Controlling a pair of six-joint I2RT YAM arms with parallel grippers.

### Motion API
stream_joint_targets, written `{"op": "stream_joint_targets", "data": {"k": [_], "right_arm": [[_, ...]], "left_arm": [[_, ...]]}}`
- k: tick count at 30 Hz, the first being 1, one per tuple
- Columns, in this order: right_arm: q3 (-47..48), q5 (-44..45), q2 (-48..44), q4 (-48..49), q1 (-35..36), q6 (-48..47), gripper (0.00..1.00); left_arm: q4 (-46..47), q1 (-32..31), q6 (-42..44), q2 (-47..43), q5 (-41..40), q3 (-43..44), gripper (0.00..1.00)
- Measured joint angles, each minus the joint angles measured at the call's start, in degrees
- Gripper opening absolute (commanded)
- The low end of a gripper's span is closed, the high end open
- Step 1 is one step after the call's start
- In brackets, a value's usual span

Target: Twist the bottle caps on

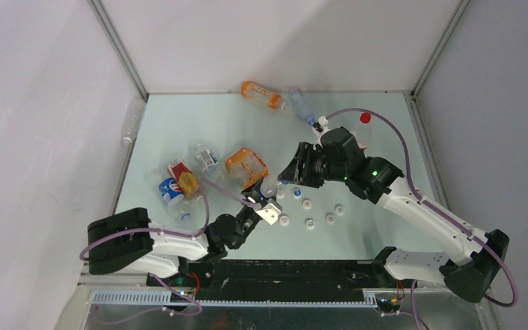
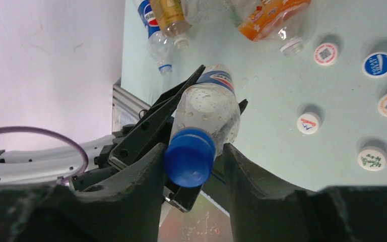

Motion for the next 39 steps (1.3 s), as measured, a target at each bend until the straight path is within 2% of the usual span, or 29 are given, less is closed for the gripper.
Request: {"op": "stream_joint_targets", "data": {"k": [10, 15, 18, 28, 36, 39], "right_arm": [[-0.4, -3.2, -2.3, 0.1, -3.7, -1.6, 0.77], [-0.4, -3.7, -4.9, -0.3, -4.5, -5.8, 0.80], [-0.4, -4.3, -6.8, -0.8, -5.8, -12.3, 0.78], [-0.4, -9.3, -16.5, -2.6, -8.5, -42.0, 0.86], [-0.2, -16.9, -17.5, -3.0, -8.5, -57.1, 0.80], [-0.2, -20.0, -17.7, -3.0, -8.4, -61.7, 0.74]], "left_arm": [[8.8, -0.1, -4.2, 6.3, 0.3, 0.3, 0.20], [9.3, 1.0, -8.4, 8.1, 2.2, 0.3, 0.21], [8.9, 2.2, -11.3, 7.8, 4.8, 0.3, 0.21], [-4.7, 9.2, -21.8, -5.7, 22.8, 0.0, 0.25], [-18.0, 10.6, -24.0, -9.0, 36.4, 5.0, 0.24], [-20.8, 10.6, -24.3, -10.1, 39.4, 6.1, 0.24]]}}
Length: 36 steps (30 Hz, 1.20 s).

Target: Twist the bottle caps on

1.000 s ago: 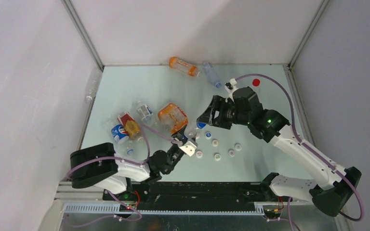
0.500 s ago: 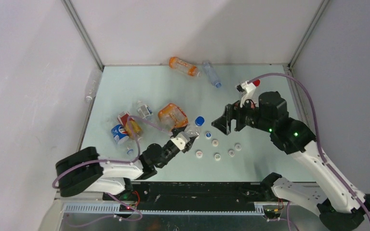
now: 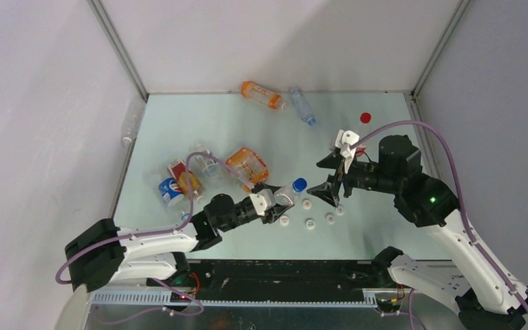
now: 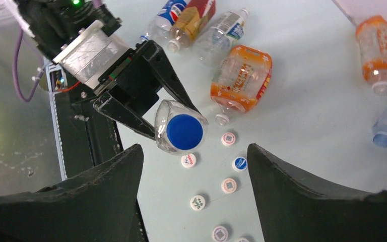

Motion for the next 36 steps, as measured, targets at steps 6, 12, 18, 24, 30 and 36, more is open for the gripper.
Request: {"op": "stream_joint_targets", "data": {"k": [6, 12, 18, 24, 30, 36], "right_arm": [[0.0, -4.2, 0.1, -1.0, 0.7, -6.5, 0.69], [0.0, -5.5, 1.3, -2.5, 2.1, -9.9, 0.63], [0.0, -5.8, 3.0, -3.1, 3.2, -11.3, 0.61], [0.0, -5.8, 4.1, -3.5, 3.4, -12.2, 0.56], [0.0, -5.7, 5.3, -4.4, 3.5, -12.4, 0.53], [0.0, -5.9, 5.9, -4.9, 3.6, -12.3, 0.43]], "left_arm": [[-3.2, 0.1, -1.0, -0.7, 3.7, 0.9, 0.24], [-4.0, 0.2, -1.2, -0.7, 5.5, 0.9, 0.23], [-4.2, 0.2, -1.6, -0.7, 6.5, 0.9, 0.23], [-4.2, 0.2, -1.6, -0.7, 7.1, 0.9, 0.23], [-4.1, 0.2, -1.6, -0.7, 7.4, 0.9, 0.23], [-4.1, 0.2, -1.5, -0.7, 7.5, 1.5, 0.23]]}}
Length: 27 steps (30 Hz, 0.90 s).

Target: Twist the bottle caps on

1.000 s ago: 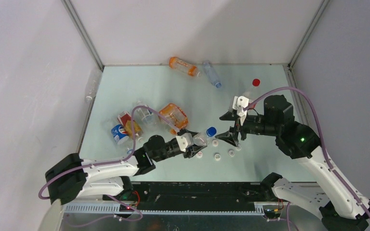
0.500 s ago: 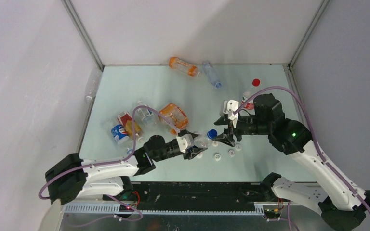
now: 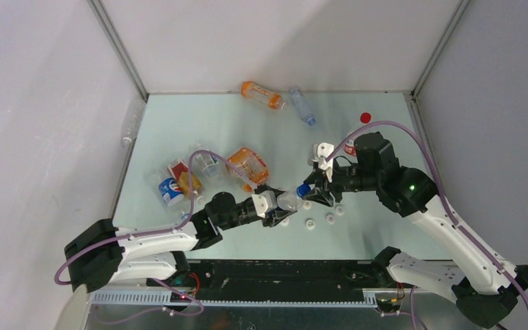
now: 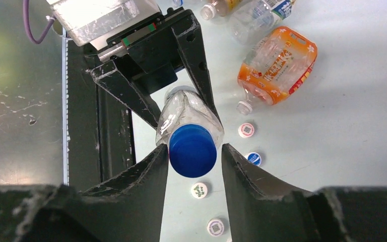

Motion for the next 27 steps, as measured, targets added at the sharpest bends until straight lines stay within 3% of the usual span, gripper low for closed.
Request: {"op": "stream_joint_targets", "data": {"k": [4, 9, 16, 23, 27], "right_arm": [[0.0, -0.4, 1.1, 0.0, 0.2, 0.6, 0.31], [0.4, 0.8, 2.3, 0.0, 0.5, 3.6, 0.23], [0.5, 9.8, 3.7, 1.0, 3.5, 15.1, 0.13], [0.7, 20.8, 4.1, 2.8, 6.0, 34.4, 0.16], [0.9, 26.8, 5.4, 2.6, 6.8, 46.5, 0.30]], "left_arm": [[-0.1, 0.0, 0.2, 0.0, -0.1, 0.7, 0.22], [-1.2, 0.2, 1.1, 0.0, -0.8, 0.7, 0.21], [-2.8, -0.1, 3.8, 0.0, -5.8, 0.7, 0.21], [-1.1, -4.3, 10.3, 0.6, -19.5, 0.7, 0.20], [2.0, -6.6, 14.2, 3.0, -27.8, 0.5, 0.19]]}}
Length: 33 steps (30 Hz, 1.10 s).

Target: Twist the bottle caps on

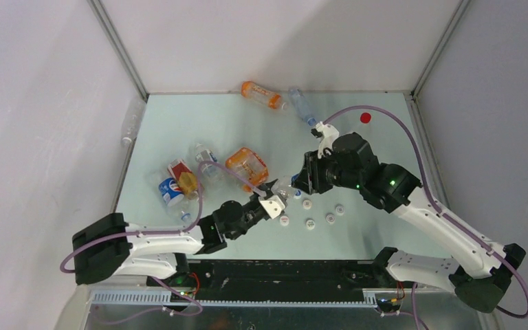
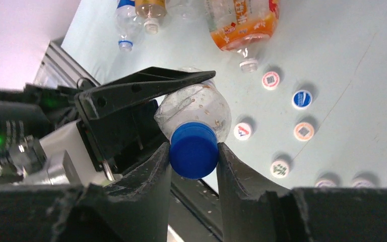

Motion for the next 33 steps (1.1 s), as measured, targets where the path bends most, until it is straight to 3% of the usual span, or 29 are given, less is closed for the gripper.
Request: {"op": "stream_joint_targets", "data": {"k": [5, 8, 10, 18, 28, 33], "right_arm": [[-0.2, 3.6, 0.8, 0.3, 1.0, 7.6, 0.54], [-0.3, 3.5, -0.4, 0.5, 1.7, 8.1, 0.71], [-0.5, 3.3, -2.2, 0.6, 1.9, 7.0, 0.77], [-0.5, -2.2, -9.4, 1.1, -1.9, -5.5, 0.78], [-0.5, -15.4, -12.9, -1.1, -2.9, -34.0, 0.74], [-0.5, -18.9, -12.8, -3.7, -2.9, -43.9, 0.70]], "left_arm": [[3.5, -1.0, 0.7, 1.8, -4.4, -1.0, 0.18], [5.9, -1.0, -1.4, 1.9, -4.8, -1.2, 0.19], [7.3, -0.6, -3.2, 1.8, -4.8, -1.8, 0.19], [4.7, 3.1, -9.4, -0.6, 1.5, -3.7, 0.19], [-5.4, 6.7, -12.1, -5.6, 21.8, -1.4, 0.20], [-11.6, 6.8, -11.6, -5.6, 29.1, 1.8, 0.20]]}}
